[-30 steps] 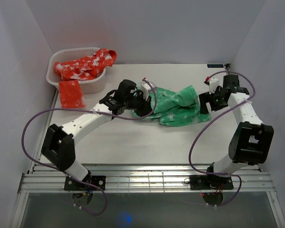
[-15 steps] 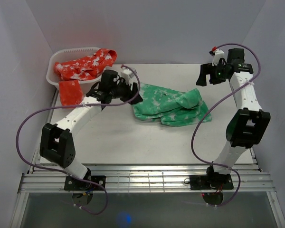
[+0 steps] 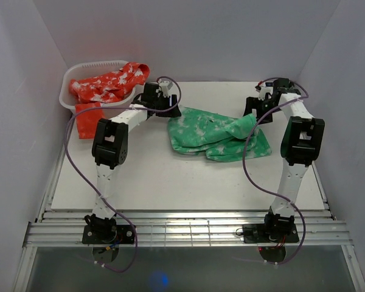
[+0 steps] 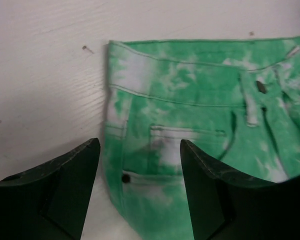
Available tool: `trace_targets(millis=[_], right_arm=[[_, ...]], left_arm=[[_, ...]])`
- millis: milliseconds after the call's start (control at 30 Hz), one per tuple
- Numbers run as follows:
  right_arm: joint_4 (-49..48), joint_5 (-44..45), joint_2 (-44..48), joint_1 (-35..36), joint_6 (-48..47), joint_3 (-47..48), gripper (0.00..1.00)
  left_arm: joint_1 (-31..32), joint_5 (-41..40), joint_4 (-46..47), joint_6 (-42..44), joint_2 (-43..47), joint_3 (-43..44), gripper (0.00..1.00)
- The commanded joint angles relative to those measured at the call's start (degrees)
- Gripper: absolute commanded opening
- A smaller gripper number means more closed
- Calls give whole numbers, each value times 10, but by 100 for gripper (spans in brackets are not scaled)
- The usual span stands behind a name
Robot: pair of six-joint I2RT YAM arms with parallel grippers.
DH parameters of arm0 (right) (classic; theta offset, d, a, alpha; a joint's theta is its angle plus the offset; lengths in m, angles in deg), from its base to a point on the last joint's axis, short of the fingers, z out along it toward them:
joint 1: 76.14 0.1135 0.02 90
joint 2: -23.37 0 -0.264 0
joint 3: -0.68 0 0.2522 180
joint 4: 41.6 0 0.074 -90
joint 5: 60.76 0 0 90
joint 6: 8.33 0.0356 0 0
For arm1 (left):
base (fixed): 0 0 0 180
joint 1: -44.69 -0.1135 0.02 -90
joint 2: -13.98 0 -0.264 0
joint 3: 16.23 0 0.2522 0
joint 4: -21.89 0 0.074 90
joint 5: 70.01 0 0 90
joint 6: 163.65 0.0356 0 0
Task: Fold and stack the trousers
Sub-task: Flatten the trousers out
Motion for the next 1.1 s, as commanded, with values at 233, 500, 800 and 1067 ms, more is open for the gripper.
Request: trace_targets(millis=[233,500,800,1067], right_arm=[[4,-98,-35,-3,-18,-7,74],[-23,-211,14,-25,-40,66,33],[-50,-228,140,-28,-86,66,8],[19,-242,240,-28,-181,32,8]], left_arm=[[-2,-1,37,-27,-123,135,77],[-5,132,53,-66,-111,119,38],[-40,134,91,-44,45,43,0],[-49,184,79,51,258,-148,0]])
